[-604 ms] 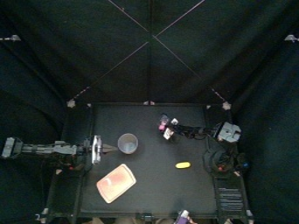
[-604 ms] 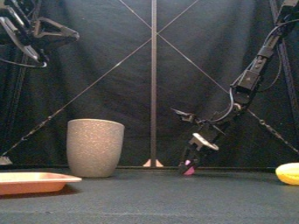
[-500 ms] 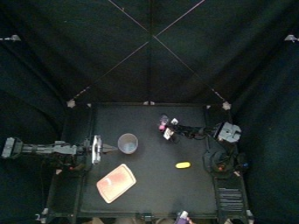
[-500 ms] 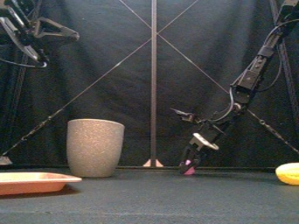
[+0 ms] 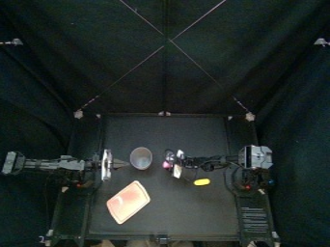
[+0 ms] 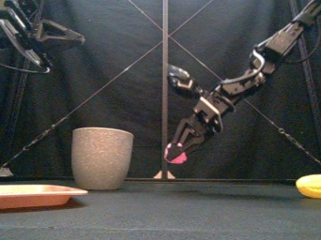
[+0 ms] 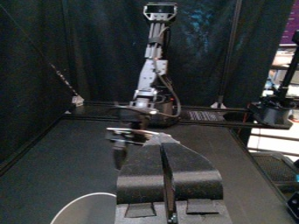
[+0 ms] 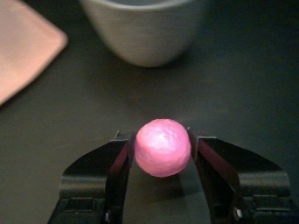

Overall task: Pick the pink ball then place it on the pink plate
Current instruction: Place pink ball on the pink plate

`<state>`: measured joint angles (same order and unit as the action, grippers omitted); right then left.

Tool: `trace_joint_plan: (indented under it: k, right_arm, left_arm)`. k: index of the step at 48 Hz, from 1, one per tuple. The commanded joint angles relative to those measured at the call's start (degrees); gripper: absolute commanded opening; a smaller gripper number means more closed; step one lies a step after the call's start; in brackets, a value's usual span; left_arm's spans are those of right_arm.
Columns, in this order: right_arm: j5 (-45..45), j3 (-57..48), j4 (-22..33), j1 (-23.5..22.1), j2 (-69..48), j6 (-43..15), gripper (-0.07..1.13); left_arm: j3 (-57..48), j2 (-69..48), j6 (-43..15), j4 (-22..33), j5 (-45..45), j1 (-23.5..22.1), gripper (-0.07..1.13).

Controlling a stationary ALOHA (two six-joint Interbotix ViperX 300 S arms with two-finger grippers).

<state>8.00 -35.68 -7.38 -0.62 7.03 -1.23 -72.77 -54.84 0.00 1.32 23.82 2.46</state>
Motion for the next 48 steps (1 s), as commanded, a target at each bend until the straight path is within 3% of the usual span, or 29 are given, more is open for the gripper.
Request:
trace_joint_plan:
  k: [1, 11, 29, 48]
  right_arm:
    - [0.09, 4.13, -2.46, 4.39, 0.35, 0.0, 0.75]
    - [0.18, 14.5, -3.08, 8.17, 8.79, 0.0, 0.75]
    - [-4.22, 39.29, -1.85, 8.0, 26.46, 0.0, 0.75]
    - [-10.28, 46.85, -1.32, 8.09, 31.99, 0.0, 0.77]
  left_arm:
    - [0.79, 0.26, -0.09, 0.18, 0.53, 0.09, 0.07]
    - [0.79, 0.26, 0.0, 0.18, 0.53, 0.09, 0.07]
    - [0.53, 0.35, 0.0, 0.18, 0.0, 0.79, 0.07]
    - [-0.09, 0.35, -0.18, 0.18, 0.0, 1.23, 0.07]
